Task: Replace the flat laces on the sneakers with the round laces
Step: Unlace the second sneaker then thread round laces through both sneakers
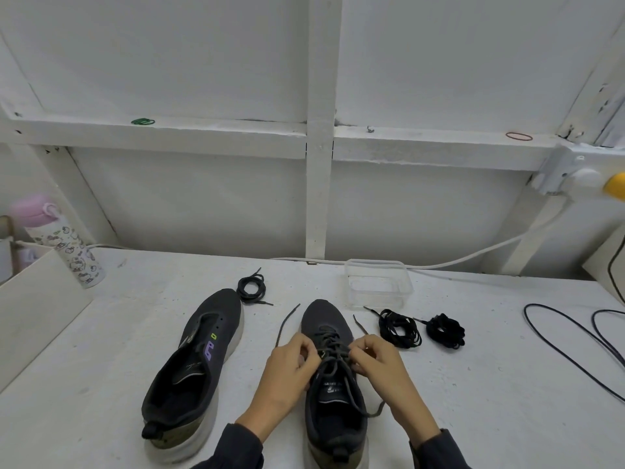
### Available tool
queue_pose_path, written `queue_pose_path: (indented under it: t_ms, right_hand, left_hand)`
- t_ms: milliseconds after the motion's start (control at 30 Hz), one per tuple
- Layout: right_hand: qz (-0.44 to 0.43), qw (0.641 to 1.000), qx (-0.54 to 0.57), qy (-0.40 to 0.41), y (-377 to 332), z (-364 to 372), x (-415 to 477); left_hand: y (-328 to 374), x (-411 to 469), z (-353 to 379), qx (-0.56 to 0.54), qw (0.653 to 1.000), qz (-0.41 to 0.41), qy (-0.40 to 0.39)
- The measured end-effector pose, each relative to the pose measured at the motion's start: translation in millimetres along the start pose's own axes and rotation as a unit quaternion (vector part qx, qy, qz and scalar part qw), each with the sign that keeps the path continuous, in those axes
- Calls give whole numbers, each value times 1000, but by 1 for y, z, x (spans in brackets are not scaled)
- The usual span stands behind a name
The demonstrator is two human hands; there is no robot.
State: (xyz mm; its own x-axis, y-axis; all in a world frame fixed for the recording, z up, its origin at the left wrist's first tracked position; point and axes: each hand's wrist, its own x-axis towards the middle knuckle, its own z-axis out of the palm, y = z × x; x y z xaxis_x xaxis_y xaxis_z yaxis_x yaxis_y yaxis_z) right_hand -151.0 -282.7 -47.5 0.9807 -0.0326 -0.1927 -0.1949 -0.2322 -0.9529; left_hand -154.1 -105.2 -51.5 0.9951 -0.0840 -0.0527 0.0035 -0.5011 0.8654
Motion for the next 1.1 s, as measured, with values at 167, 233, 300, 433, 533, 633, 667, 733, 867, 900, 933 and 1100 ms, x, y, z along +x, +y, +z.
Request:
queue_pose_path:
  t_ms: [167, 233, 300, 433, 533, 633, 667, 733, 867, 900, 933, 1100]
  right_hand:
    - [12, 1000, 10, 2, -1, 2, 2]
    - [-7, 1000, -24, -10, -5, 2, 4]
    - [-33, 998, -58, -18, -9, 2, 6]
    - [-84, 989, -112, -43, -7, 0, 7]
    - [-76, 993, -76, -42, -4, -1, 6]
    - [-50, 998, -13, -29, -1, -1, 2]
    - [-38, 999, 2, -26, 1, 0, 1]
    - [-28, 999, 17, -17, 4, 0, 0]
    - [-24, 999, 22, -7, 8, 1, 0]
    - [-22, 999, 23, -8, 8, 1, 0]
    - [-22, 999, 24, -9, 8, 1, 0]
    - [-24, 1000, 12, -5, 8, 0, -1]
  left_hand:
    - [-6, -3, 0, -105, 994, -36, -2]
    - [-5, 0, -3, -136, 990, -39, -10]
    - [-4, 2, -5, -138, 990, -21, -11]
    - [-5, 3, -3, -101, 995, 11, -3]
    - [-8, 2, -2, -86, 996, 14, -9]
    - [-9, -2, 2, -116, 993, 3, 5]
    - [-8, -4, 3, -131, 991, -2, 16]
    - [-6, -6, 5, -151, 988, -11, 38]
    - [-3, -7, 8, -172, 983, -21, 61]
    - [-4, -7, 9, -175, 982, -23, 64]
    - [-4, -7, 9, -179, 981, -25, 65]
    - [-4, -5, 7, -198, 978, -44, 55]
